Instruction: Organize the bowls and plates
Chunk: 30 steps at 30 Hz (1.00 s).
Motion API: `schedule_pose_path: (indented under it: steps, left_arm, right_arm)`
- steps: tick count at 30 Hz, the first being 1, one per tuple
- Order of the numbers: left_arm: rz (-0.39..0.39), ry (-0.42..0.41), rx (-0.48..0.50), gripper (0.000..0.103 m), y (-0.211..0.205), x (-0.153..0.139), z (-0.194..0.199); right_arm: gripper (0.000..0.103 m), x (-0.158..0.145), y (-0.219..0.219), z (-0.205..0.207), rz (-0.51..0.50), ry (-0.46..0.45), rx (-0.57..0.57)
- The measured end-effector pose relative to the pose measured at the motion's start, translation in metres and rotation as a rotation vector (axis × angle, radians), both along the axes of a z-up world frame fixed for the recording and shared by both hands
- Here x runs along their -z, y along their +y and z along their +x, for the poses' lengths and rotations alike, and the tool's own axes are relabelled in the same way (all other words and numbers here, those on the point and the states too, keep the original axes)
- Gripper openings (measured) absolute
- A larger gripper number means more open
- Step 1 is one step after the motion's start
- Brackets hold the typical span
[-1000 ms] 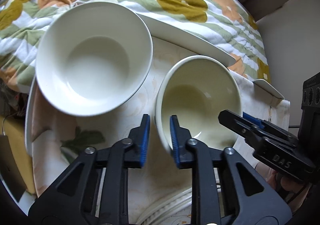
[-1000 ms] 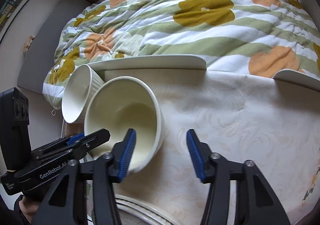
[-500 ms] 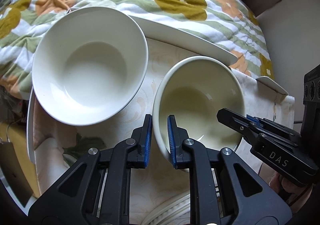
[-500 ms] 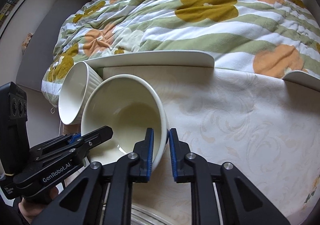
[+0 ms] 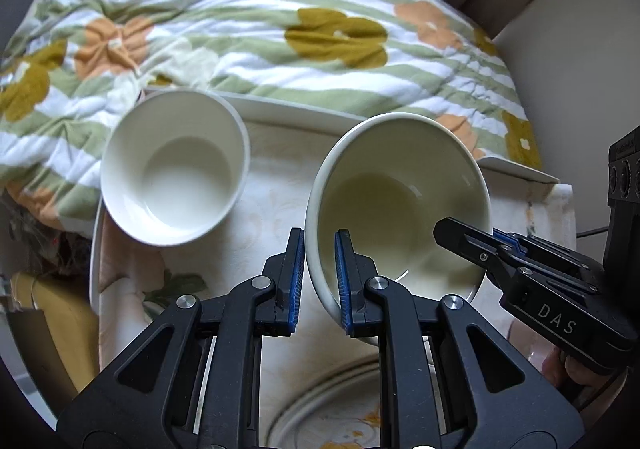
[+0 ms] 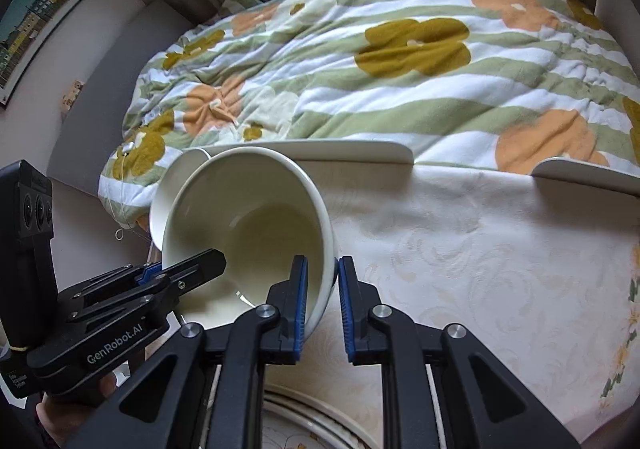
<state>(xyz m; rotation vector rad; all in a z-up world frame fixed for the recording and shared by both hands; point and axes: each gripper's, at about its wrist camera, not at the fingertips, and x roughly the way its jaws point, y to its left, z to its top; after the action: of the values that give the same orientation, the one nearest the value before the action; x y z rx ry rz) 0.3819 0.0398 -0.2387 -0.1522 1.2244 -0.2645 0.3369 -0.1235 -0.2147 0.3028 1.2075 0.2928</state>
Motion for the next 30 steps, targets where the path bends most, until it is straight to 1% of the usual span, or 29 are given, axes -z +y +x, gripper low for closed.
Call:
schedule_pose_path:
  steps: [4,8,11,15,18,22,27,30]
  left_arm:
    - [0.003,-0.046,0.019,0.013,-0.022,-0.026,-0.018]
    - [-0.001,-0.084,0.046,0.013,-0.056,-0.050,-0.045]
    - [-0.001,-0.107,0.083,0.013,-0.094,-0.066,-0.071]
    - [-0.011,-0.112,0.134,0.013,-0.144,-0.076,-0.106]
    - [-0.021,-0.106,0.174,0.013,-0.181,-0.076,-0.132]
    - [-0.037,-0.086,0.229,0.013,-0.227,-0.069,-0.164]
    - [-0.039,-0.015,0.294,0.013,-0.268,-0.048,-0.186]
    - [-0.012,0.028,0.331,0.013,-0.287,-0.033,-0.193]
  right_arm:
    - [0.014,-0.025,-0.018,-0.019,0.003,-0.049,0.009]
    - [0.014,-0.048,-0.047,-0.046,-0.001,-0.095,0.030]
    - [0.014,-0.062,-0.074,-0.069,-0.008,-0.119,0.050]
    - [0.014,-0.076,-0.117,-0.106,-0.027,-0.140,0.085]
    - [0.014,-0.081,-0.149,-0.135,-0.049,-0.143,0.110]
    - [0.014,-0.081,-0.191,-0.171,-0.070,-0.132,0.139]
    - [0.014,-0.066,-0.230,-0.204,-0.086,-0.089,0.181]
    - [0.014,-0.049,-0.247,-0.216,-0.079,-0.045,0.209]
